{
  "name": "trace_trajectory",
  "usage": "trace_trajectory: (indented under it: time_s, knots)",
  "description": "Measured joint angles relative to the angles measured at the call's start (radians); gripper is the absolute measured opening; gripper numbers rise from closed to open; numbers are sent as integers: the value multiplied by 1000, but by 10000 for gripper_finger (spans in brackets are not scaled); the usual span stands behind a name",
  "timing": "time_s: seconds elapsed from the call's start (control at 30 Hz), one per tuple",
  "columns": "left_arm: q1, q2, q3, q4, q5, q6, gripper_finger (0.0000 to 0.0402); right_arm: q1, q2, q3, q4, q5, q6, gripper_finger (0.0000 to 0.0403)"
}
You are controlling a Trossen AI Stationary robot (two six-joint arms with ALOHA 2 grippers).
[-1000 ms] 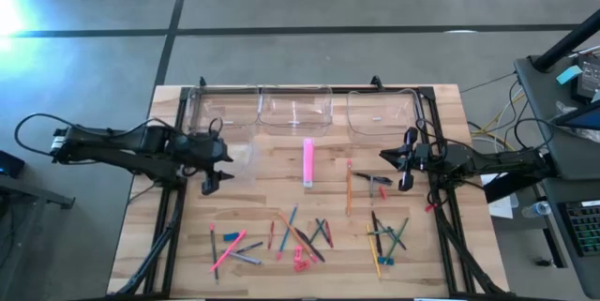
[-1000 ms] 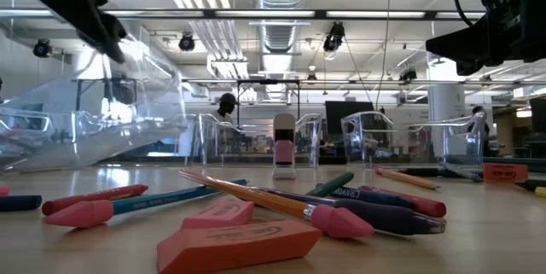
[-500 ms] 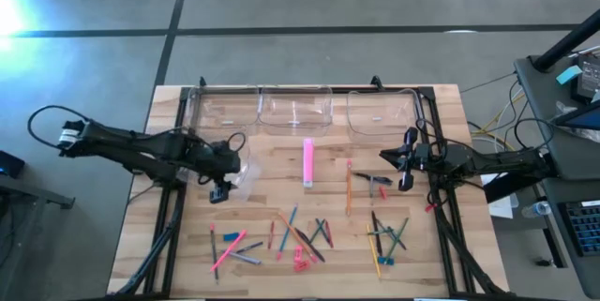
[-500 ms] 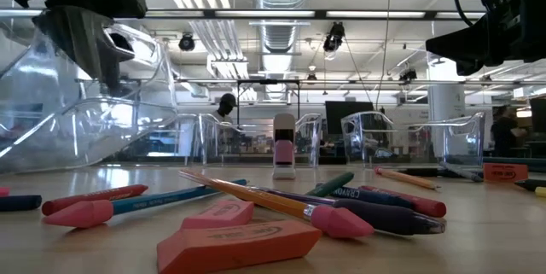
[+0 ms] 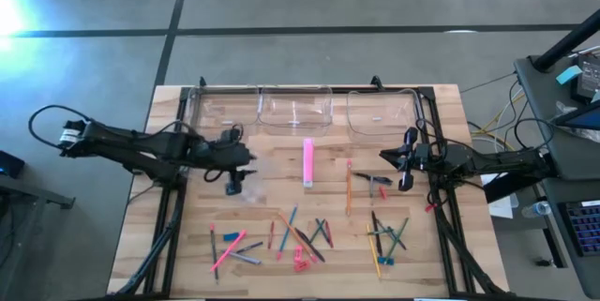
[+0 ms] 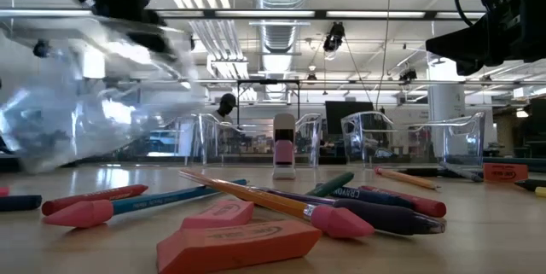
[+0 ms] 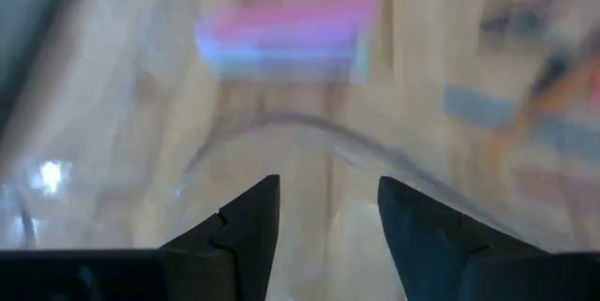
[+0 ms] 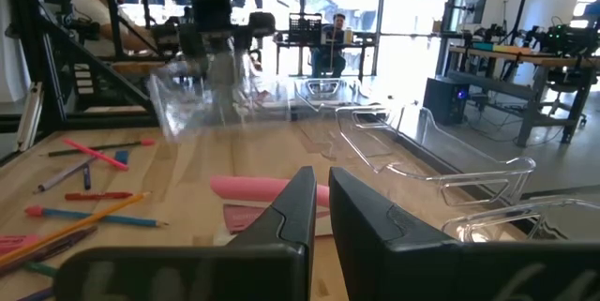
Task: Sort crayons/erasers/pens/pencils in bins
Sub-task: Adjust the bottom left transparent bin
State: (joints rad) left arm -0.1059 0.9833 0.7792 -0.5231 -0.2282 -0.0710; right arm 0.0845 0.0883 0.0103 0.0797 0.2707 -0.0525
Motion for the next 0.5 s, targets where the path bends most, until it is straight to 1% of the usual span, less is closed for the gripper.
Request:
trace_trajectory:
  time_s: [0.1, 0.17, 0.2, 0.37, 0.5]
  knots:
    - [1, -3, -3, 60, -14, 34, 168, 0, 0, 0, 1, 0, 0, 27]
    - [1, 2, -3, 150, -13, 68, 168, 0, 0, 0, 1, 0, 0, 27]
    - [1, 1, -1, 159, -13, 79, 168, 0, 1, 0, 2, 0, 0, 27]
    - [9, -3, 20, 131, -41, 104, 168, 0, 4, 0, 1, 0, 0, 27]
    - [8, -4, 26, 119, -39, 104, 168, 0, 8, 0, 0, 0, 0, 27]
